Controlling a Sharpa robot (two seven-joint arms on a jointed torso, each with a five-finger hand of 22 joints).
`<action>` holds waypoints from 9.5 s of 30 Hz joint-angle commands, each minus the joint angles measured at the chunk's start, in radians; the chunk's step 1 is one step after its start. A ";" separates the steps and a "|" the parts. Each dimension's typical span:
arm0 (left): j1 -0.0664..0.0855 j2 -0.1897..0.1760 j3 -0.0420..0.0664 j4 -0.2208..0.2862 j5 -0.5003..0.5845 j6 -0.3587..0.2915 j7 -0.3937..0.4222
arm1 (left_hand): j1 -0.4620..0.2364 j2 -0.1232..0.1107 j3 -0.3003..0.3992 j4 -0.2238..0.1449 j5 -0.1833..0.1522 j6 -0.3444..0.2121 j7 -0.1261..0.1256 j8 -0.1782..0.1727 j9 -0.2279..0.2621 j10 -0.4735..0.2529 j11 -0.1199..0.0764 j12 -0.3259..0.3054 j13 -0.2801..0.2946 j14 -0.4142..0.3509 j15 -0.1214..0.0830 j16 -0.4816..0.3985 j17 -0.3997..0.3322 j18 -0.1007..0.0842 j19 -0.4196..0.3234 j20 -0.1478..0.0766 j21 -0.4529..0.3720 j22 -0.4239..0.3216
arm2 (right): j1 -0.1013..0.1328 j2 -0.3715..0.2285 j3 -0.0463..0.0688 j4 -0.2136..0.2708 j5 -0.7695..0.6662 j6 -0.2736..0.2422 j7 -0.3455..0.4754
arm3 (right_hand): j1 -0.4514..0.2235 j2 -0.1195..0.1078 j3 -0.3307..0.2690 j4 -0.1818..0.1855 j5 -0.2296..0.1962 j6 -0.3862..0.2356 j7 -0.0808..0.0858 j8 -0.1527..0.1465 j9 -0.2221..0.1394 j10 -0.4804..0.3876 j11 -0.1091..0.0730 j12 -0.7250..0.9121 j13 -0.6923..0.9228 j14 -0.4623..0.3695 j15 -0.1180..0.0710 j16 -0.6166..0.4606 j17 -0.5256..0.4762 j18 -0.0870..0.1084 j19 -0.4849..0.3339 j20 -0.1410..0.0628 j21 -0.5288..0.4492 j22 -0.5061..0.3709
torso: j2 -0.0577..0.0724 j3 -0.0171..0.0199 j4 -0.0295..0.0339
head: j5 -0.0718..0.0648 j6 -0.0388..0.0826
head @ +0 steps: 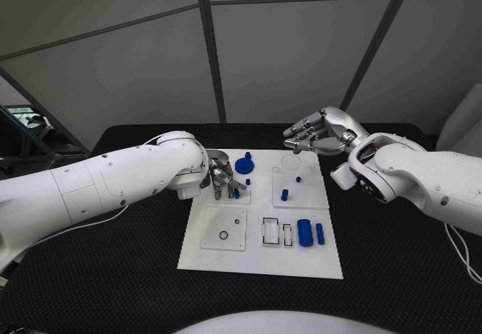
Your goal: Assemble the parts on the task board
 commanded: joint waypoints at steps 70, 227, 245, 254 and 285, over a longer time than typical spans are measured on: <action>-0.001 -0.093 -0.024 0.111 0.051 -0.228 0.004 | -0.044 -0.214 0.943 -0.254 0.103 -0.054 0.001 0.034 0.132 -0.009 -0.010 -0.041 -0.038 0.021 -0.007 -0.047 0.033 -0.017 0.006 -0.009 0.002 0.034 | 0.002 0.005 0.001 -0.022 -0.012 0.002 -0.007 | -0.012 0.004 -0.006 0.000 0.013 -0.016 0.005 -0.002 -0.001 -0.017 0.009 -0.006 -0.005 -0.009 0.010 -0.018 -0.002 0.001 -0.006 0.008 -0.019 -0.007 | -0.006 0.0064 0.0117 | 0.010 -0.020; 0.013 -0.113 0.059 0.101 0.105 -0.055 -0.003 | -0.086 -0.146 0.316 -0.111 0.100 -0.146 0.073 -0.137 -0.049 -0.417 0.069 -0.432 -0.471 -0.119 0.055 -0.081 0.045 0.104 -0.362 0.046 -0.541 -0.572 | 0.001 0.021 0.000 -0.065 -0.026 0.034 -0.003 | -0.046 0.027 -0.052 -0.003 0.025 -0.029 0.023 0.006 0.001 -0.089 0.037 -0.007 -0.055 -0.117 0.053 -0.106 -0.045 0.001 -0.057 0.049 -0.124 -0.062 | -0.005 0.0047 0.0110 | -0.003 -0.022; 0.075 -0.130 0.068 -0.034 0.270 -0.023 0.068 | 0.093 -0.107 0.379 -0.096 0.101 -0.024 0.089 -0.236 -0.339 -0.168 0.079 -0.845 -0.926 -0.283 0.093 -0.092 -0.095 0.110 -0.269 0.080 -0.992 -0.966 | 0.001 0.029 0.000 -0.087 -0.022 0.035 -0.004 | -0.043 0.030 -0.053 -0.008 0.025 -0.031 0.025 0.004 0.000 -0.091 0.039 -0.008 -0.065 -0.126 0.055 -0.107 -0.056 0.002 -0.056 0.053 -0.132 -0.068 | -0.003 0.0041 0.0104 | 0.007 -0.009; 0.075 -0.063 0.027 -0.126 0.116 -0.063 0.104 | 0.009 -0.096 0.248 0.009 0.101 -0.090 0.025 0.111 -0.156 -0.193 0.010 -0.187 -0.403 -0.059 0.010 0.100 0.069 0.008 -0.025 0.005 -0.157 -0.117 | 0.001 0.032 0.000 -0.087 -0.022 0.038 -0.007 | -0.044 0.031 -0.054 -0.008 0.026 -0.034 0.027 0.003 0.000 -0.092 0.041 -0.009 -0.068 -0.127 0.056 -0.106 -0.060 0.002 -0.055 0.053 -0.135 -0.069 | -0.003 0.0042 0.0130 | 0.009 -0.010; 0.067 0.072 -0.001 -0.297 -0.031 0.093 0.025 | -0.047 -0.047 0.048 0.013 0.009 -0.091 -0.017 0.217 -0.081 -0.024 -0.022 0.074 -0.046 -0.012 -0.031 0.369 0.399 -0.025 0.022 -0.030 0.015 0.099 | 0.000 0.042 0.000 -0.091 -0.022 0.039 -0.012 | -0.049 0.032 -0.059 -0.008 0.030 -0.041 0.030 0.000 -0.001 -0.097 0.044 -0.010 -0.073 -0.130 0.059 -0.106 -0.068 0.002 -0.054 0.056 -0.142 -0.074 | -0.002 0.0054 0.0093 | 0.017 -0.023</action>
